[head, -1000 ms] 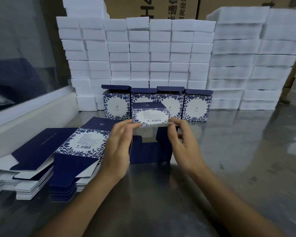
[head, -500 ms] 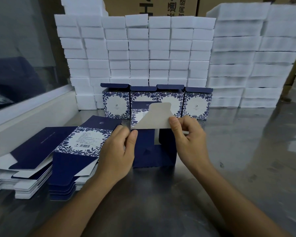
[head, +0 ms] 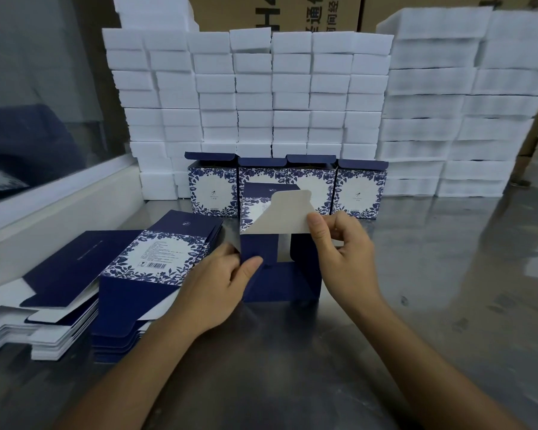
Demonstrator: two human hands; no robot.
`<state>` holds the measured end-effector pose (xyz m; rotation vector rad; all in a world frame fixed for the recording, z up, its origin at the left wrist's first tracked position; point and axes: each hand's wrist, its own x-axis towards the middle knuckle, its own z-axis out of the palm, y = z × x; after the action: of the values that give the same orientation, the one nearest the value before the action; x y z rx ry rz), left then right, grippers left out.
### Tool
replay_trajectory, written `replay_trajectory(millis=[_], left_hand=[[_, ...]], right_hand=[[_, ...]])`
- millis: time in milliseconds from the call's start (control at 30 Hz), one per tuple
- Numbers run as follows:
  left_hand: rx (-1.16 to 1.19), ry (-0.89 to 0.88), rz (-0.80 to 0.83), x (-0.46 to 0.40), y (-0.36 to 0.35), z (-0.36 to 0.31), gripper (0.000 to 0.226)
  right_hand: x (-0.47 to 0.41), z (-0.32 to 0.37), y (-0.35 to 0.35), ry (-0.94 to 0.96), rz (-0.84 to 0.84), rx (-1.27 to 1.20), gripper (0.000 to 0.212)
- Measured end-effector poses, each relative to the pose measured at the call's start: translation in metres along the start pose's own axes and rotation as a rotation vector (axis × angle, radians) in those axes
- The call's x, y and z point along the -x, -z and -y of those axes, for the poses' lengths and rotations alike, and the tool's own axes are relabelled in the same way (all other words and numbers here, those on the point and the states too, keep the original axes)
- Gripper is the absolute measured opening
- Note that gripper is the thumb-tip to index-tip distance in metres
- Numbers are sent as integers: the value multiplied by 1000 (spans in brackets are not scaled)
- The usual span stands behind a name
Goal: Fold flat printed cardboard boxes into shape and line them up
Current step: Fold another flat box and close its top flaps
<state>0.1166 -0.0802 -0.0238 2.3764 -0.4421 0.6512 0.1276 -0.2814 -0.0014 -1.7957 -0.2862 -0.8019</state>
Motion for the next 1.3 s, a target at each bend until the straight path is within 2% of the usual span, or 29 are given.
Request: replay_trajectory(millis=[133,267,400,633,733,833,967,1100,1167,1300], left_hand=[[-58,-11,28,0,0,1,74],[-99,40,101,-1,1,2,63],[-336,55,235,2,-3,3,47],[-379,77,252,1,-1,1,44],[-381,75,265,2,-1,-1,43],[-277,71,179,2,0,-5,38],[-66,37,24,4,2,-7,17],[162,29,-146,3,3,-14,26],[170,-3,-204,3,3,-20,37],[82,-46,-294,5,1,-28,35]], right_hand=[[0,0,1,2,2,1,45],[0,0,2,-1,5,-2,49],[1,0,3,-1,1,-17,45],[1,1,2,-9,34,-46,44],[1,0,4,-8,65,-61,36],[-2,-4,6,-46,87,-106,29],[-3,-6,7,-75,104,-111,23],[-3,-7,6,-31,114,-55,19],[-1,-7,5,19,108,0,16],[2,-3,5,212,102,174,3]])
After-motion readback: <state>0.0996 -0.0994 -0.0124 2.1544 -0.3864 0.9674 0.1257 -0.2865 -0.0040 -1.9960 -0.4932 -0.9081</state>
